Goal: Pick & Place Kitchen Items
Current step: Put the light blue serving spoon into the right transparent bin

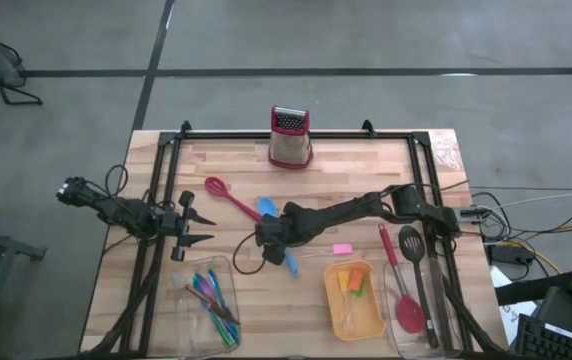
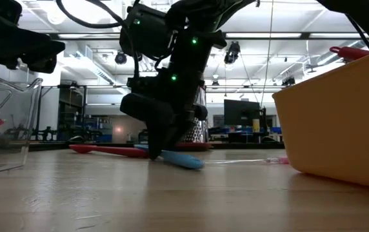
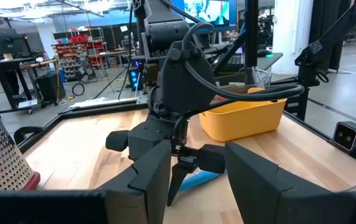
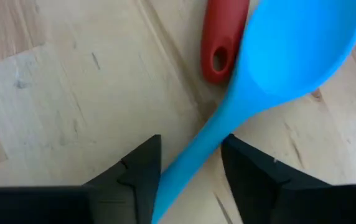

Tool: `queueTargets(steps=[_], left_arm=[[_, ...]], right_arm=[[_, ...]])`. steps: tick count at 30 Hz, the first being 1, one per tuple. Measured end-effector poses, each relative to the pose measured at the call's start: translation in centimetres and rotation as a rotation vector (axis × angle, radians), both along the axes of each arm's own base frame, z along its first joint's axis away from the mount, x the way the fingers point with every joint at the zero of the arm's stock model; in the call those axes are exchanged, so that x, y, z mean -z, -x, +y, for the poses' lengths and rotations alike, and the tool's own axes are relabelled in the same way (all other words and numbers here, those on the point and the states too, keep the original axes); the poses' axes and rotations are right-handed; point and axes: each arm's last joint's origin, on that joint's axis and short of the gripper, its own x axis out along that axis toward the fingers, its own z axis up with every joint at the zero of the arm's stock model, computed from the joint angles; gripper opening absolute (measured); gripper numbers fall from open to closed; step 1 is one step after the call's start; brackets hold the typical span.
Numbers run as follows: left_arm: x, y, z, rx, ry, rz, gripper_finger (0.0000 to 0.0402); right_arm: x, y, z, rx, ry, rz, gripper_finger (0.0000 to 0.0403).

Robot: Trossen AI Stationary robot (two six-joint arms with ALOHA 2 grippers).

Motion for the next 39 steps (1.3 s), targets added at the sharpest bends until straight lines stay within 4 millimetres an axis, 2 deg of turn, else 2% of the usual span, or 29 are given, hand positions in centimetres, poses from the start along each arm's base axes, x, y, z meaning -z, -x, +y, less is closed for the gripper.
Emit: queueTargets(steps=[7,13,26,33,39], left_arm=[[0.0,0.0,0.0,0.001,0.001,0.0,0.0159],[0.0,0.0,0.0,0.0,0.0,0.0,0.0159],[0.0,0.0,0.0,0.001,0.0,0.0,0.0158],[0.0,0.0,0.0,0.001,0.0,0.0,0.0159],[0.0,0.0,0.0,0.001,0.0,0.0,0.0159]], right_arm=[[-0.1,0.0,-0.2,-0.004,0.005,0.006,0.0077],[-0.8,0.5,-0.6,-0.017,0.016,0.055,0.0042],[-3.2,1.0,-0.6,-0.037,0.018,0.031,0.0035],[-5.4,2.1,-0.7,-0.01,0.056,0.04,0.0034],[-8.1,3.2,0.4,-0.028,0.081,0.017,0.0034]])
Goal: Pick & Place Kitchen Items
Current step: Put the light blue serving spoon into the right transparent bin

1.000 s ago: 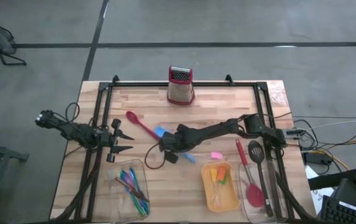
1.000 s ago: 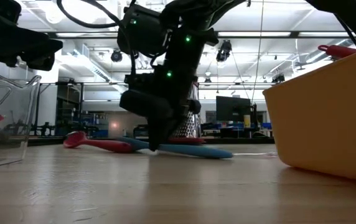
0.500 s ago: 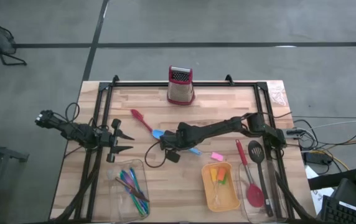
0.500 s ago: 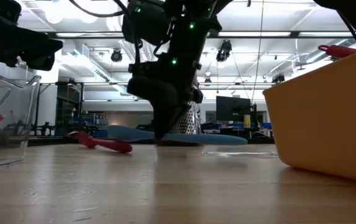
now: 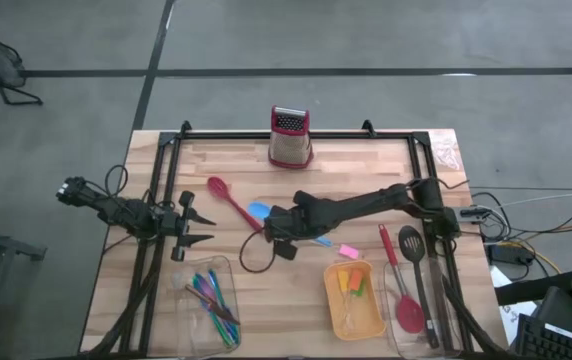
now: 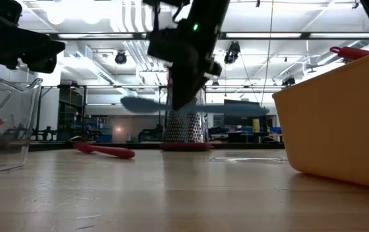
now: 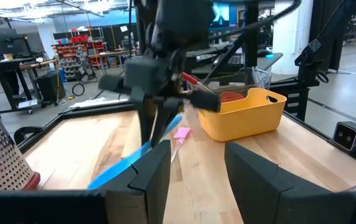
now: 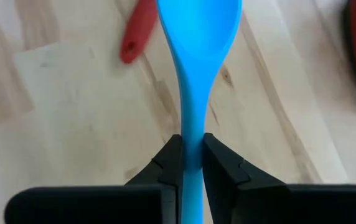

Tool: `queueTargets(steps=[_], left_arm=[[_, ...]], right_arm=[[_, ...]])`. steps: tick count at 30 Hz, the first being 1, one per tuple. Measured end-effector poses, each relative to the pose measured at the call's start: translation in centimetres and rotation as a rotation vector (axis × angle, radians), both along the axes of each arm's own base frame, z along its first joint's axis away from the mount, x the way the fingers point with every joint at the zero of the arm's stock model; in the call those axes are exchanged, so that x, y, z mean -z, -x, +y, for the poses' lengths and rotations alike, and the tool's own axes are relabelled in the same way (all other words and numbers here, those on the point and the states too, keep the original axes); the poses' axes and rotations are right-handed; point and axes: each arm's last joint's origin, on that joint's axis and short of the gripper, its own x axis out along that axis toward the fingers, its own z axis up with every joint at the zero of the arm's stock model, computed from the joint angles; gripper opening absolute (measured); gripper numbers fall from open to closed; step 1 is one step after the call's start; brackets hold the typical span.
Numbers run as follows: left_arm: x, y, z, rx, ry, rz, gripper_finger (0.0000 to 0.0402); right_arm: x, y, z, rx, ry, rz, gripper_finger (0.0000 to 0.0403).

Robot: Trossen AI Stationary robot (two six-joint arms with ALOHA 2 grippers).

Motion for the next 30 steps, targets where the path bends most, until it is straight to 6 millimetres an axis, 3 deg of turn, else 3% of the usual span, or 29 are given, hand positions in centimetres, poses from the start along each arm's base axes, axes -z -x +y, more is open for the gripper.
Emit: queueTargets(steps=[9,17,22,27,30], left_arm=[[0.0,0.0,0.0,0.0,0.0,0.0,0.0159],[0.0,0.0,0.0,-0.001,0.0,0.0,0.0159],[0.0,0.0,0.0,0.0,0.0,0.0,0.0158],[0.0,0.0,0.0,-0.001,0.0,0.0,0.0159],[0.0,0.0,0.0,0.0,0.0,0.0,0.0158]], right_arm=[[-5.4,3.6,2.8,0.041,0.045,-0.09,0.0034],[-10.3,9.5,7.2,0.124,0.103,-0.198,0.0034],[-10.9,12.8,11.1,0.143,0.102,-0.259,0.0034],[-9.9,15.9,15.4,0.127,0.093,-0.319,0.0034],[-9.3,17.9,16.9,0.155,0.117,-0.354,0.0034]])
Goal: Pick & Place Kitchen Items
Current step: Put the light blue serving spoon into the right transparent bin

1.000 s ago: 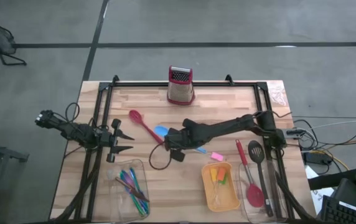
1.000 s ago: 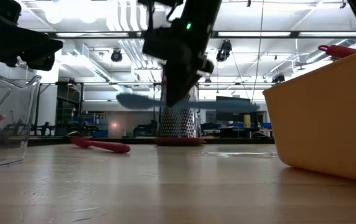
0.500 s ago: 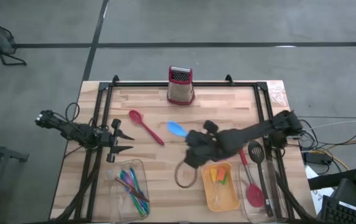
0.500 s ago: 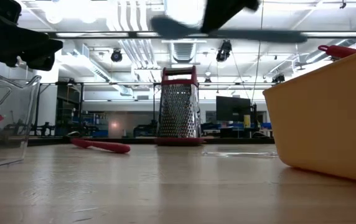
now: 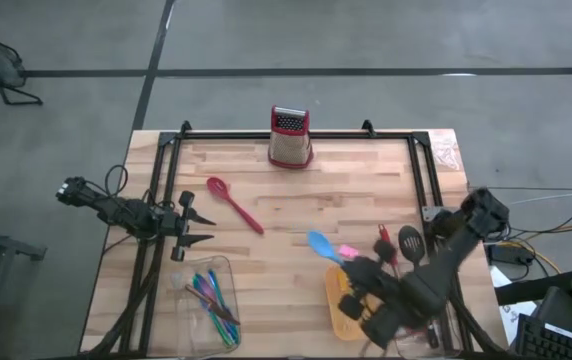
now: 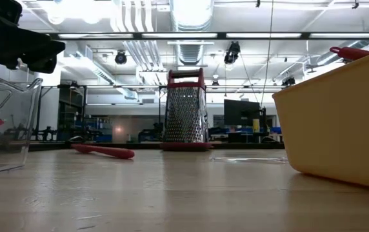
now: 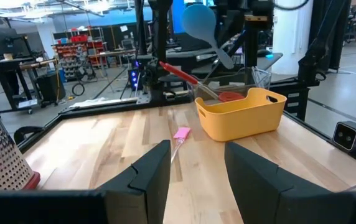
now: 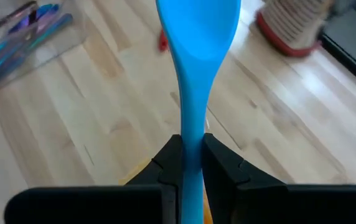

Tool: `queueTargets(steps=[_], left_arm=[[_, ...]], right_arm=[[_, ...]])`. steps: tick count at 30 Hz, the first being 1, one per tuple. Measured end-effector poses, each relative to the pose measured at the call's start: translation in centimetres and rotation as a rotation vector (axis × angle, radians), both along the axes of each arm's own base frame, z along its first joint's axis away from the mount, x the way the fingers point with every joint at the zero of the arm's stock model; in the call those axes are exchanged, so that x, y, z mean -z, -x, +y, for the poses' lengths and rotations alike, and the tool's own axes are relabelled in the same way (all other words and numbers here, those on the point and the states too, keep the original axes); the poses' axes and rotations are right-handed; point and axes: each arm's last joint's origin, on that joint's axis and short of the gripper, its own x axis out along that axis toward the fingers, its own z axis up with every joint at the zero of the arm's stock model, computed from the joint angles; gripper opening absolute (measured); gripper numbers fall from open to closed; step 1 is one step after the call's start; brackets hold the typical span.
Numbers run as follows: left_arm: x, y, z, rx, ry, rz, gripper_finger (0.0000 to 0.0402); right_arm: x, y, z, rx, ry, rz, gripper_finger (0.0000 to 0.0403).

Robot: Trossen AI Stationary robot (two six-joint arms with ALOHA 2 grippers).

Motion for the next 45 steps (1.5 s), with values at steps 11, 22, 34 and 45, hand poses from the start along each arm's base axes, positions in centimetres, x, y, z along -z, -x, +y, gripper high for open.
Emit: queueTargets(steps=[11,22,34,45], left_arm=[[0.0,0.0,0.0,0.0,0.0,0.0,0.0158],[0.0,0.0,0.0,0.0,0.0,-0.001,0.0159],[0.0,0.0,0.0,0.0,0.0,-0.001,0.0158],[0.0,0.0,0.0,0.0,0.0,0.0,0.0159]], right_arm=[[1.7,5.9,3.6,0.079,-0.081,-0.051,0.0034],[6.8,12.9,5.7,0.14,-0.152,-0.004,0.0034],[9.8,17.7,5.8,0.188,-0.195,-0.044,0.0047],[10.5,17.7,5.8,0.212,-0.215,0.002,0.0099]])
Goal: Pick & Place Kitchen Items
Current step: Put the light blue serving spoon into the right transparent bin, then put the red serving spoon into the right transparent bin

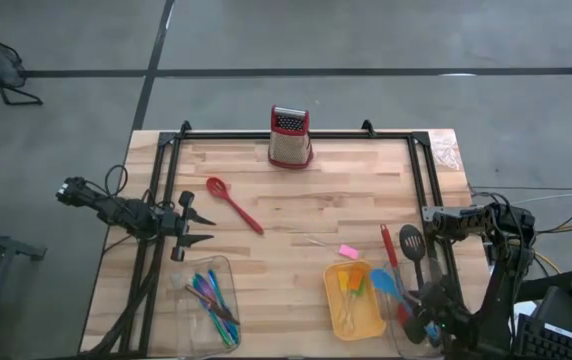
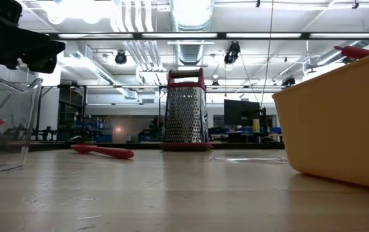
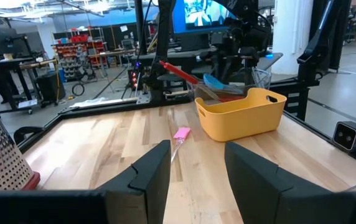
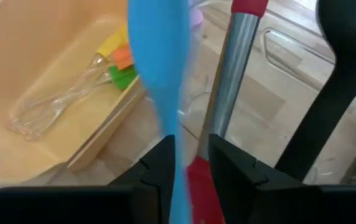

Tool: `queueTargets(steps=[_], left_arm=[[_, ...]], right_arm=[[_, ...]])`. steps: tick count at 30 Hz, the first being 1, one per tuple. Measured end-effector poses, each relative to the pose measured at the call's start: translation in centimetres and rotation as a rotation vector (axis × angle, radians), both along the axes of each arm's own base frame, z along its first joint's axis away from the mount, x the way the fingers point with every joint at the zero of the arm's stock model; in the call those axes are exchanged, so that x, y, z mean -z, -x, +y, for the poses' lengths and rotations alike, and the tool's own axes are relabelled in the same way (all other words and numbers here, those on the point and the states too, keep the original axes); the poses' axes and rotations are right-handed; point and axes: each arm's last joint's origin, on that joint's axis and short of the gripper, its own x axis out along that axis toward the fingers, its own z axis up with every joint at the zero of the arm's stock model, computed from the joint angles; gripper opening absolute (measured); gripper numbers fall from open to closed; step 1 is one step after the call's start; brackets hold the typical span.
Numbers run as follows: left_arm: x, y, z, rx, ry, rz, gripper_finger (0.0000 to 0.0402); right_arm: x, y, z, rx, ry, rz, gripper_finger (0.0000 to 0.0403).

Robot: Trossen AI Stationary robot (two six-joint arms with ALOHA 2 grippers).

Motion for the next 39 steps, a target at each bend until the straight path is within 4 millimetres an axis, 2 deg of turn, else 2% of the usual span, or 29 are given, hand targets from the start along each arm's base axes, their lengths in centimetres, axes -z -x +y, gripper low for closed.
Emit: queueTargets(steps=[12,21,31,39], left_arm=[[0.0,0.0,0.0,0.0,0.0,0.0,0.0158],[0.0,0.0,0.0,0.0,0.0,0.0,0.0158],[0.0,0.0,0.0,0.0,0.0,0.0,0.0159],[-0.1,0.0,0.0,0.0,0.005,-0.011,0.0158]], right_arm=[[-2.7,-0.7,-0.1,-0.03,0.091,-0.02,0.0162],[-3.5,-4.0,-1.2,-0.126,0.226,-0.147,0.0174],[-5.4,-8.8,-4.4,-0.08,0.328,-0.197,0.0124],[-7.2,-12.2,-7.3,-0.089,0.4,-0.165,0.0018]])
